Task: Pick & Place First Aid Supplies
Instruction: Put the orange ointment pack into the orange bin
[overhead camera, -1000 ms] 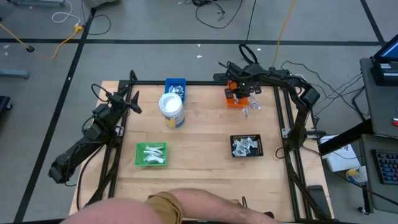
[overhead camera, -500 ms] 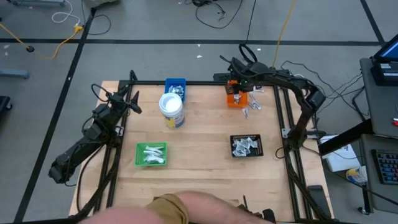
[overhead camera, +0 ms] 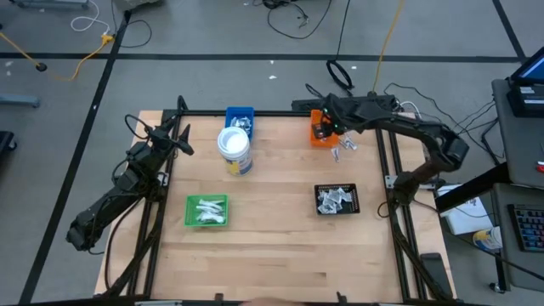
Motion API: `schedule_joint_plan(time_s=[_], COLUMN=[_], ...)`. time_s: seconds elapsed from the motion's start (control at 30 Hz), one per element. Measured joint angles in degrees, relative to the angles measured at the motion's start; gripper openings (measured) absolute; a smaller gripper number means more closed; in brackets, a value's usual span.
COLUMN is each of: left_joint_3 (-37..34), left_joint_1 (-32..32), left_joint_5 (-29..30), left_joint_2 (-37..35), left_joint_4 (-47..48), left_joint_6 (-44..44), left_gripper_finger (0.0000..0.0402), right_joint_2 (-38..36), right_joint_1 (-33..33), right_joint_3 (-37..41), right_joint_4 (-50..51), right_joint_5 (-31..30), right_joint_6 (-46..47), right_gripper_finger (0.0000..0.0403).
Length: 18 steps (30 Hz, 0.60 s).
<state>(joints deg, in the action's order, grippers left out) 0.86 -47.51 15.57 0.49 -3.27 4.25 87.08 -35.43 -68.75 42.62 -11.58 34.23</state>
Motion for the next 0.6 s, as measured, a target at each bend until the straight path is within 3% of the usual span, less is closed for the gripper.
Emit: schedule_joint_plan(time_s=[0.13,0.43,0.6], left_joint_3=[0.00,0.00,0.00], left_joint_1=[0.00,0.00,0.01], left_joint_5=[0.00,0.00,0.00], left_joint_2=[-0.01,0.00,-0.01], left_joint_4=[0.00,0.02,0.01], left_joint_6=[0.00,0.00,0.00], left_gripper_finger=[0.0274,0.0273,0.0274], right_joint_2=[-4.13,-11.57,-13.45], right_joint_1=[2.77,8.73,12.44], right_joint_3=[3.53,14.33,20.14], right_joint_4=[0.04,0.32,-0.06], right_joint_5=[-3.57,-3.21,-3.20], right_joint_6=[2.43,14.61,16.30], right_gripper_finger=[0.0192,0.0192,0.0192])
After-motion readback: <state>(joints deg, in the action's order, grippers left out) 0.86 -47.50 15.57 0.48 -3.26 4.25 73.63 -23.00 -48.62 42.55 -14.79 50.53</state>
